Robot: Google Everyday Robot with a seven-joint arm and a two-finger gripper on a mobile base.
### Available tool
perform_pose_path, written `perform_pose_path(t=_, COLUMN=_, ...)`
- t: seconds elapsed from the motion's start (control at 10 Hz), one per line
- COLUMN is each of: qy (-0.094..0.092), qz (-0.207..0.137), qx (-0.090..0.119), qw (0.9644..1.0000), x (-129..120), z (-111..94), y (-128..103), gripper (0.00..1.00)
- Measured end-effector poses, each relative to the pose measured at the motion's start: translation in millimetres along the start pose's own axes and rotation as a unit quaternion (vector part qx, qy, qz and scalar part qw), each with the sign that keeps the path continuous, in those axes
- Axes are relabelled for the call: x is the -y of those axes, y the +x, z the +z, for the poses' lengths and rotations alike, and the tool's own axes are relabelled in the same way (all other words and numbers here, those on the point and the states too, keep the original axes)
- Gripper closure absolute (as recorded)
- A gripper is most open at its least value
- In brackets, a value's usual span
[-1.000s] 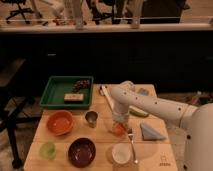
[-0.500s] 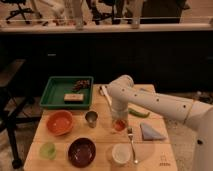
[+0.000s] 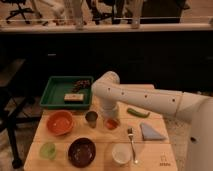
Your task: Place apple in plastic cup
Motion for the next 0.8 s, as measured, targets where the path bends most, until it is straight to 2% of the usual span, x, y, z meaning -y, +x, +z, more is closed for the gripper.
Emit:
perform_pose_path(t=0.3, qy=-0.008, qz=-0.028, qx=0.004, qw=0.9996, x=48, z=-9, y=-7, gripper=1.0)
perform_pose_path(t=0.8, qy=-0.008, qz=-0.03, qx=0.005, qw=0.9995, x=53, z=-11, y=-8, gripper=1.0)
